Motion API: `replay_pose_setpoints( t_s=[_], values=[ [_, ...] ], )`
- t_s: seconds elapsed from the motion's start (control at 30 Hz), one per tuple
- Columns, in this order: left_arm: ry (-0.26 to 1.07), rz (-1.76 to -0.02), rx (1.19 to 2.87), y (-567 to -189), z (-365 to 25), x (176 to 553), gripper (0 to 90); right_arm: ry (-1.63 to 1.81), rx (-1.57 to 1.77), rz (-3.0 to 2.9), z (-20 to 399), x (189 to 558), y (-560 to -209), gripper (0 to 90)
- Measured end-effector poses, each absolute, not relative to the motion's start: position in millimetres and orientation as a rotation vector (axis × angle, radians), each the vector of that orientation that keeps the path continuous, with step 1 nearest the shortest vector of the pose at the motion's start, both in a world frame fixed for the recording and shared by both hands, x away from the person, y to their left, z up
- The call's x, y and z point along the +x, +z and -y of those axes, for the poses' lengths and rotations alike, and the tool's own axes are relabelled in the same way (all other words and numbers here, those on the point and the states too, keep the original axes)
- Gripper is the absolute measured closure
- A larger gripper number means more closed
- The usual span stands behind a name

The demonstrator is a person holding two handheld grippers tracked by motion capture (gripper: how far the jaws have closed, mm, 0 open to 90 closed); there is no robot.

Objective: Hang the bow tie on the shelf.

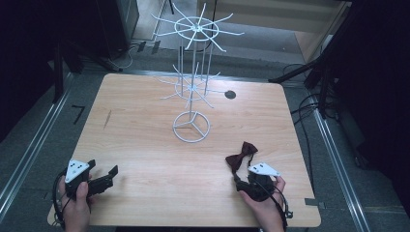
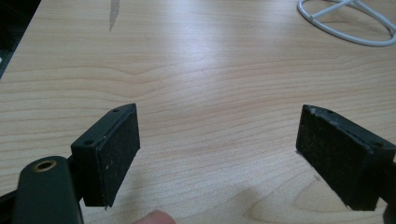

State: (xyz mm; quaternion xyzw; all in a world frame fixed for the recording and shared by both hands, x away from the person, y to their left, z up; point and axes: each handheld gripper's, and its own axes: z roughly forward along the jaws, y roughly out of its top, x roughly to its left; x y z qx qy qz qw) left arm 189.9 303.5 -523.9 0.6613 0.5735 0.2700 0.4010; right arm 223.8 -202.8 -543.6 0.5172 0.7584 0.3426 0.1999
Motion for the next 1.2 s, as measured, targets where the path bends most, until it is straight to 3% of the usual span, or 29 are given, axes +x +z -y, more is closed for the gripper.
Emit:
replay_pose_setpoints(
  t_s=[0.03, 0.07, 0.13, 0.17, 0.37, 0.8, 1.2],
  values=[
    [0.683, -1.451, 1.672, -524.0, -303.4, 189.9, 14.4, 0.958, 1.454, -2.111, 204.4, 223.7, -543.1, 43.4],
    [0.683, -1.451, 1.672, -524.0, -303.4, 189.9, 14.4, 0.958, 1.454, -2.111, 204.4, 223.7, -543.1, 43.4],
    [0.682, -1.451, 1.672, -524.0, -303.3, 190.0, 14.4, 0.955, 1.452, -2.103, 209.2, 223.8, -542.3, 54.9],
    [0.68, -1.452, 1.673, -524.0, -303.4, 190.2, 14.4, 0.952, 1.453, -2.1, 213.1, 224.0, -541.9, 65.2],
    [0.677, -1.454, 1.682, -523.9, -303.2, 190.7, 14.4, 0.935, 1.453, -2.108, 221.9, 224.6, -540.7, 89.3],
    [0.678, -1.455, 1.677, -524.0, -303.4, 190.7, 14.4, 1.05, 1.411, -2.064, 224.2, 219.2, -530.5, 90.0],
    [0.677, -1.454, 1.669, -524.1, -303.9, 190.2, 14.4, 1.209, 1.251, -1.944, 207.8, 215.8, -487.7, 90.0]
  ],
)
